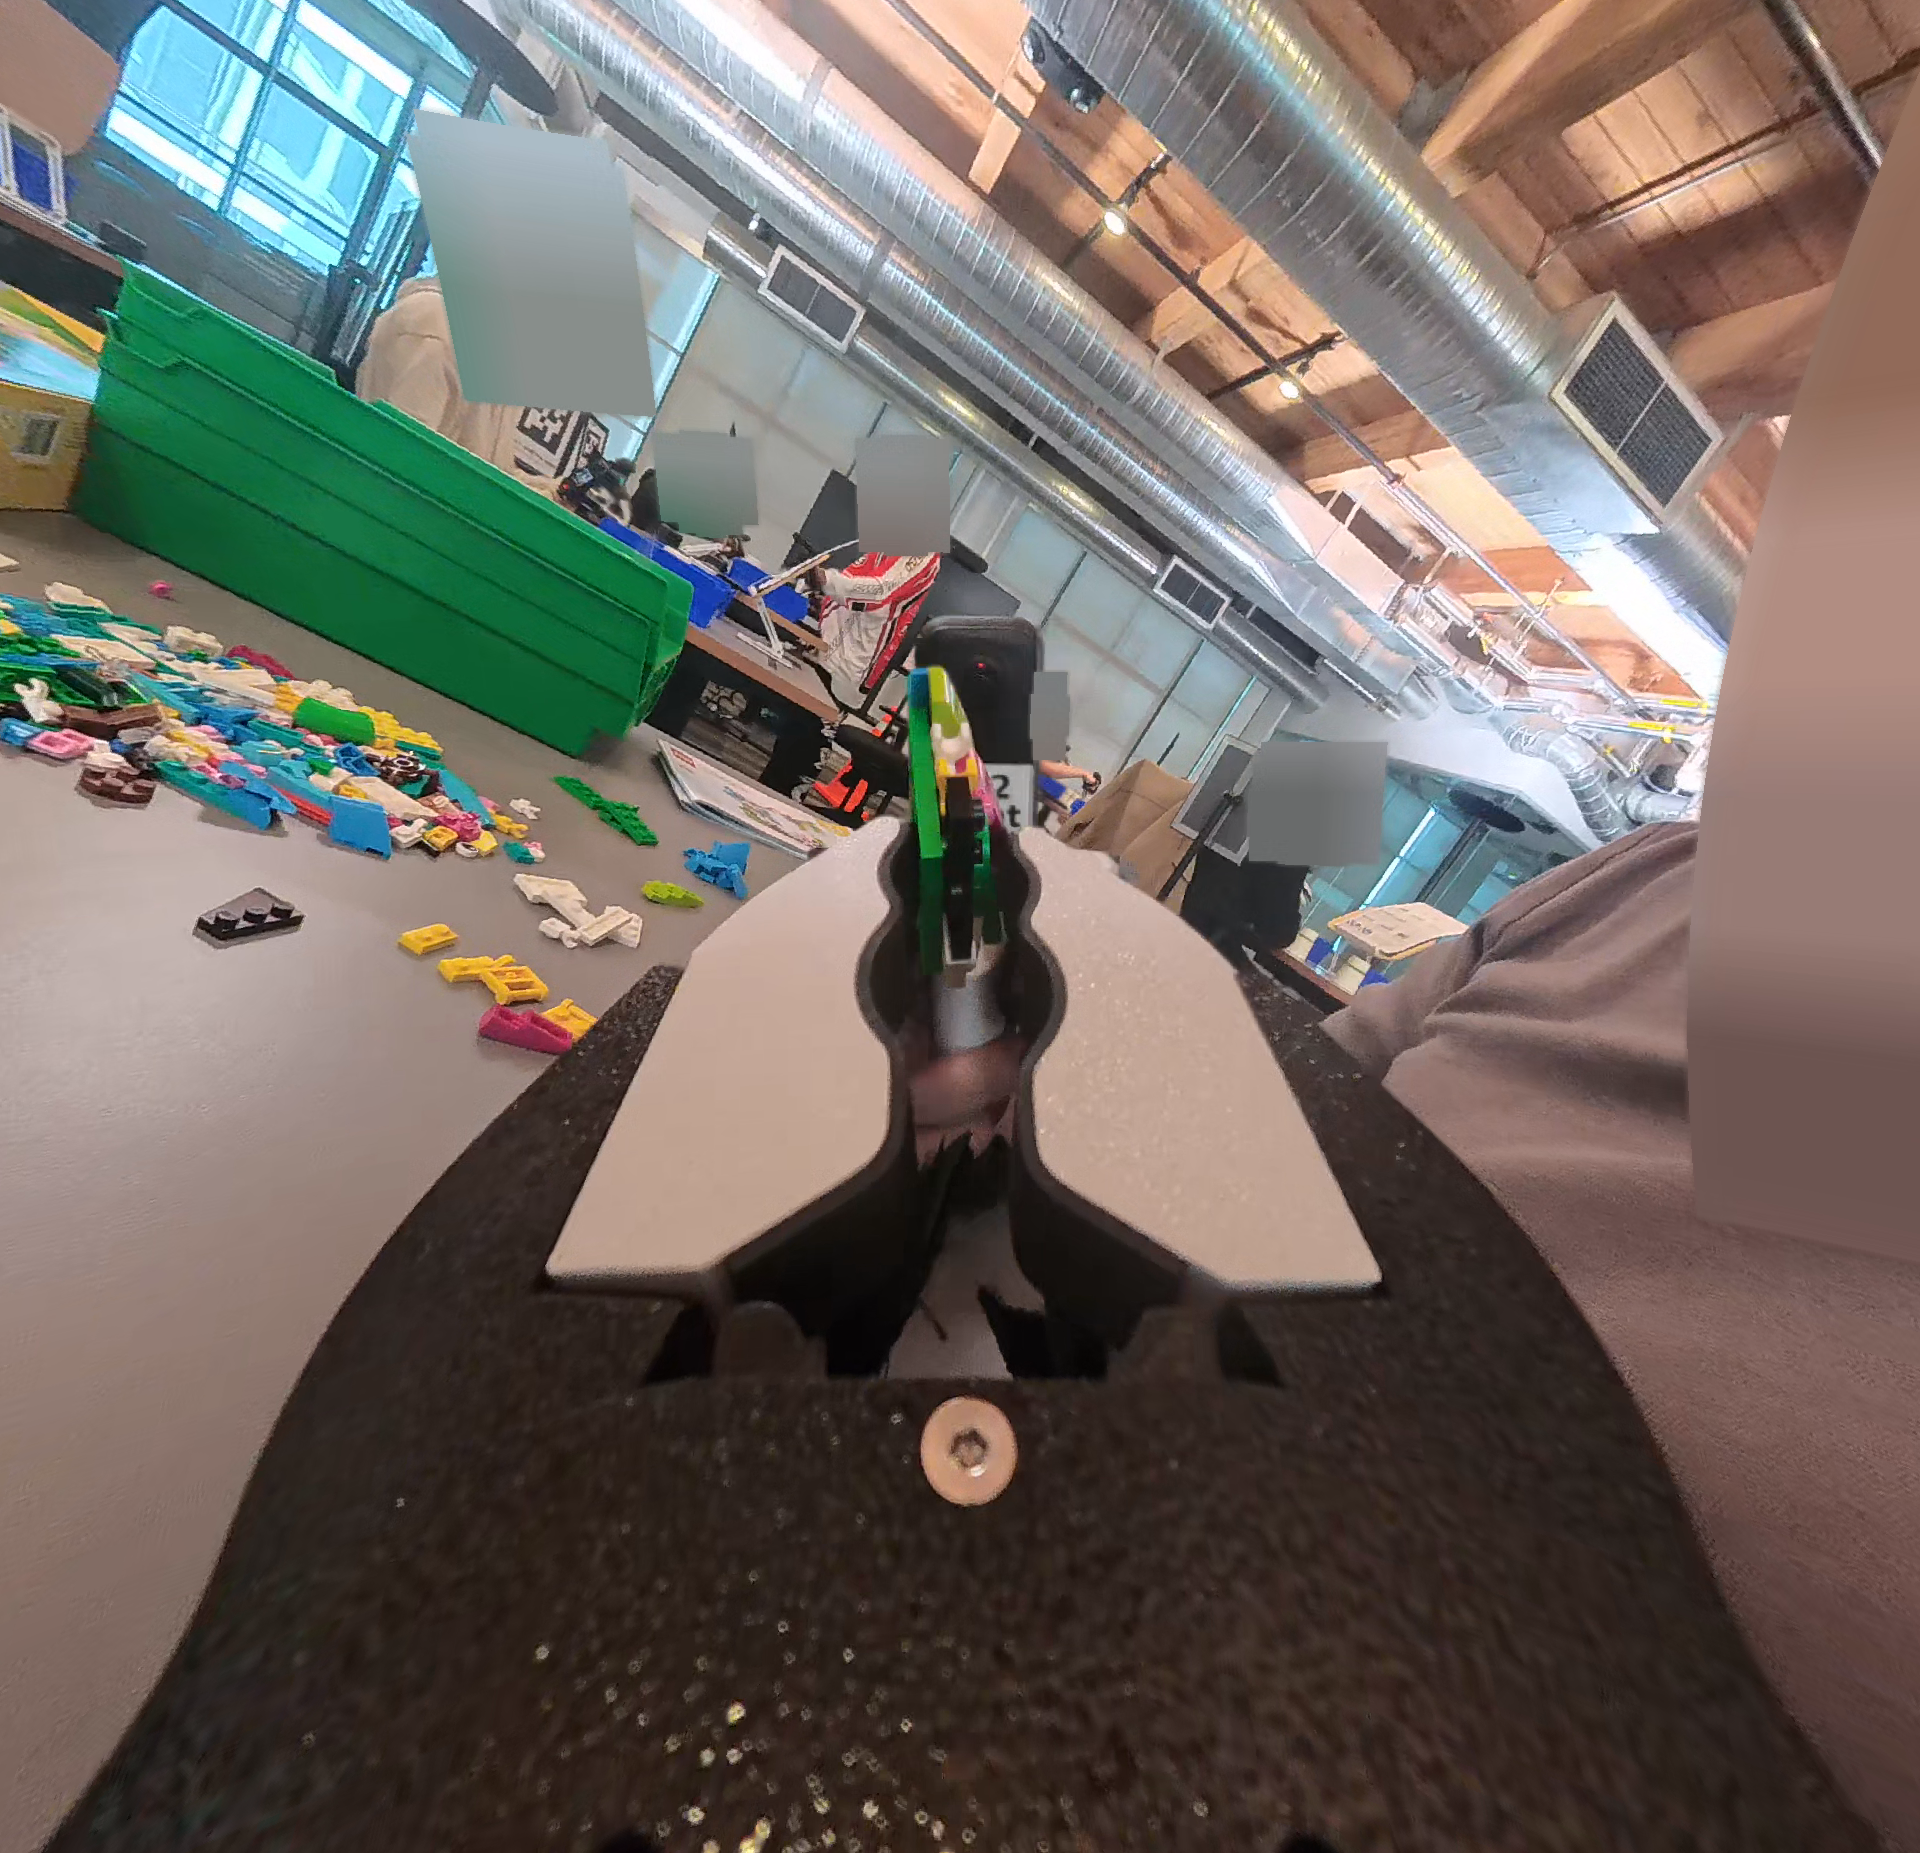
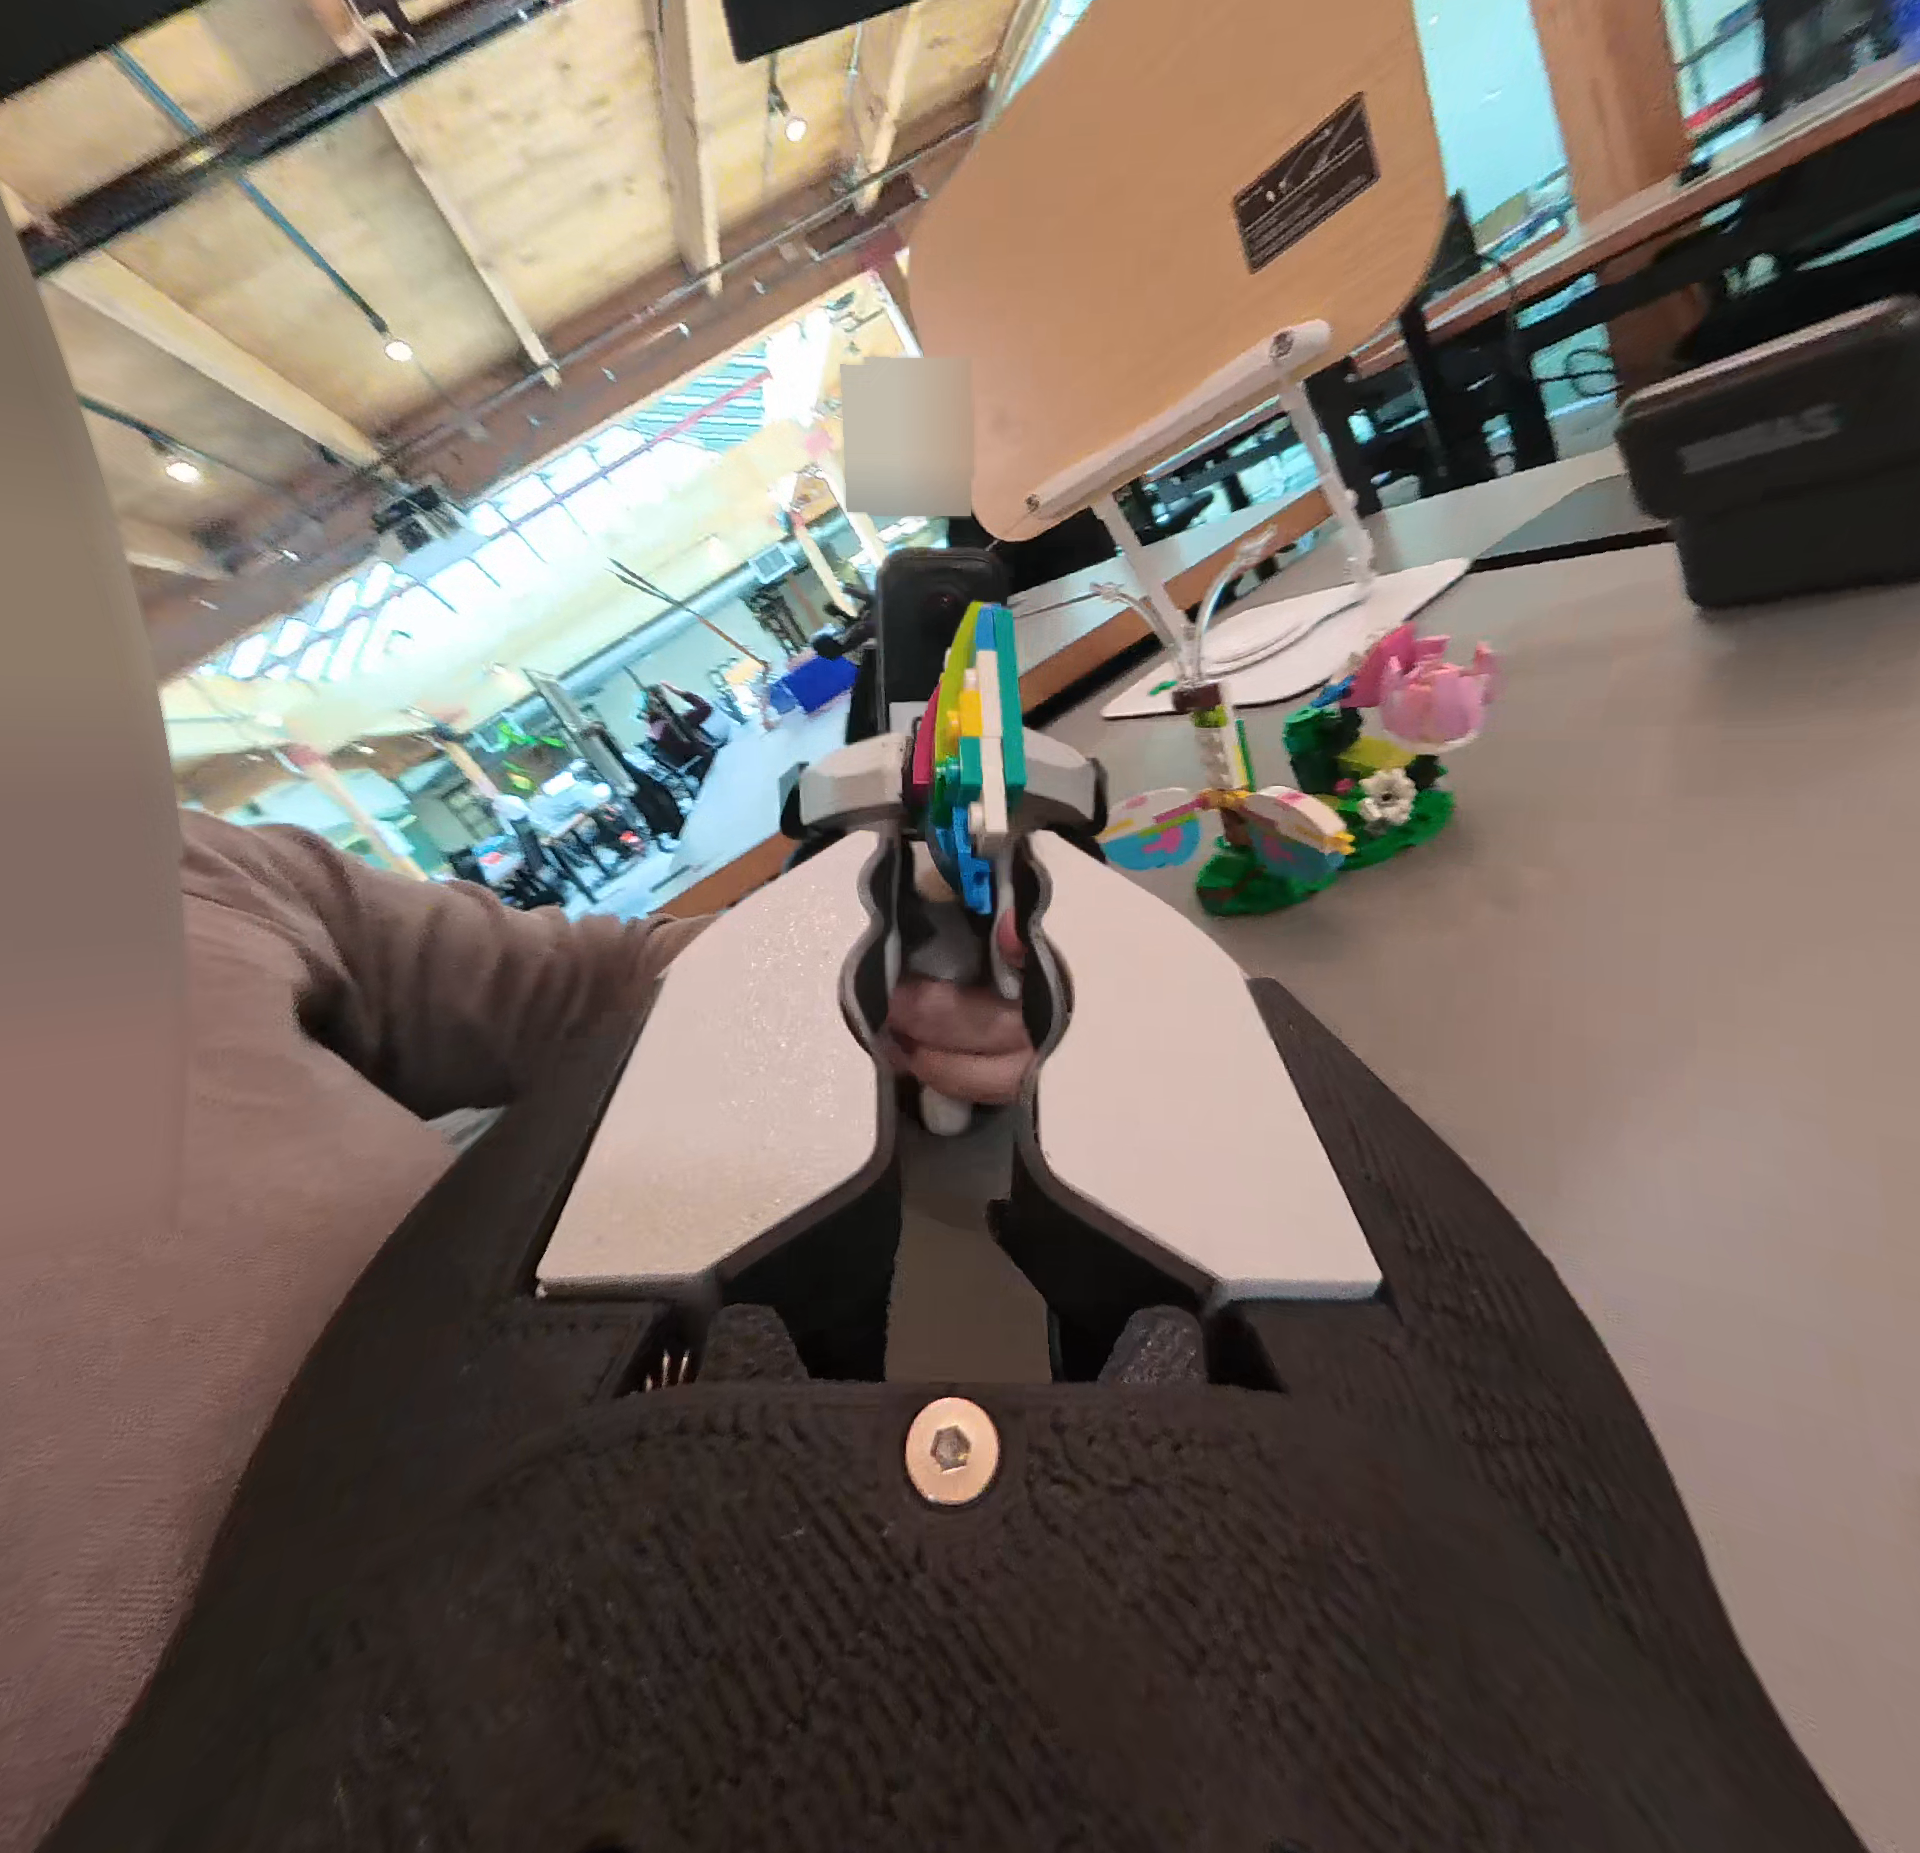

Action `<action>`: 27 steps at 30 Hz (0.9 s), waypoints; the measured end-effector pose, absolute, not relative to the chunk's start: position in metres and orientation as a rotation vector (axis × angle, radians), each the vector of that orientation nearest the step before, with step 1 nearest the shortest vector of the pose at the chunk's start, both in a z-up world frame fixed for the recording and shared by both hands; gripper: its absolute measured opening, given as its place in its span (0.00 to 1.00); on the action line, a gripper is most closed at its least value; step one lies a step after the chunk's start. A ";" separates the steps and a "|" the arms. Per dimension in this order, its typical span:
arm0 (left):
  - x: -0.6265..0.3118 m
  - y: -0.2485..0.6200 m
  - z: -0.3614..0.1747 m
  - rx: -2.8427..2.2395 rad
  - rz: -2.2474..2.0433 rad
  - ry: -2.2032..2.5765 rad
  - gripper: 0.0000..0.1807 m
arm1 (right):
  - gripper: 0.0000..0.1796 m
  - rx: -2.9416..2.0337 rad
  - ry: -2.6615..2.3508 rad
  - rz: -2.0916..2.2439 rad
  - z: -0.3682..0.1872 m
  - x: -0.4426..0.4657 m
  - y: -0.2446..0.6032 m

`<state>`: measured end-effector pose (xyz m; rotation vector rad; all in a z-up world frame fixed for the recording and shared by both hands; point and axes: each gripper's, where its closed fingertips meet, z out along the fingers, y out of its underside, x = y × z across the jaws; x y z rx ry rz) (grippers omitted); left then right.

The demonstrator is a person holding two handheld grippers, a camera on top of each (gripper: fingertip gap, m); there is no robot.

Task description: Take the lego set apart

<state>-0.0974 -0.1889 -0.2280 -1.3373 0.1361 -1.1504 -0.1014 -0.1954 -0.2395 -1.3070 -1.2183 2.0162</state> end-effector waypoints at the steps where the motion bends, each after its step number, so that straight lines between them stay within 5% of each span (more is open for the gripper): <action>1: -0.096 -0.189 -0.229 -1.340 -1.152 0.138 0.08 | 0.06 -1.319 -1.218 2.030 -0.240 -0.102 -0.196; 5: -0.096 -0.185 -0.238 -1.424 -1.104 0.150 0.10 | 0.05 -1.319 -1.341 1.876 -0.249 -0.102 -0.191; 7: -0.098 -0.181 -0.248 -1.530 -0.936 0.252 0.27 | 0.06 -1.292 -1.509 1.732 -0.259 -0.096 -0.190; 10: -0.095 -0.184 -0.260 -1.635 -0.622 0.529 0.30 | 0.06 -1.208 -1.787 1.404 -0.279 -0.088 -0.188; 14: -0.087 -0.186 -0.293 -1.755 -0.153 0.858 0.28 | 0.05 -0.992 -2.076 0.987 -0.298 -0.078 -0.194; 18: -0.075 -0.190 -0.310 -1.721 0.087 1.036 0.09 | 0.05 -0.841 -2.151 0.738 -0.302 -0.077 -0.194; 27: -0.077 -0.195 -0.284 -1.532 -0.162 0.869 0.09 | 0.08 -0.790 -1.927 0.910 -0.277 -0.079 -0.198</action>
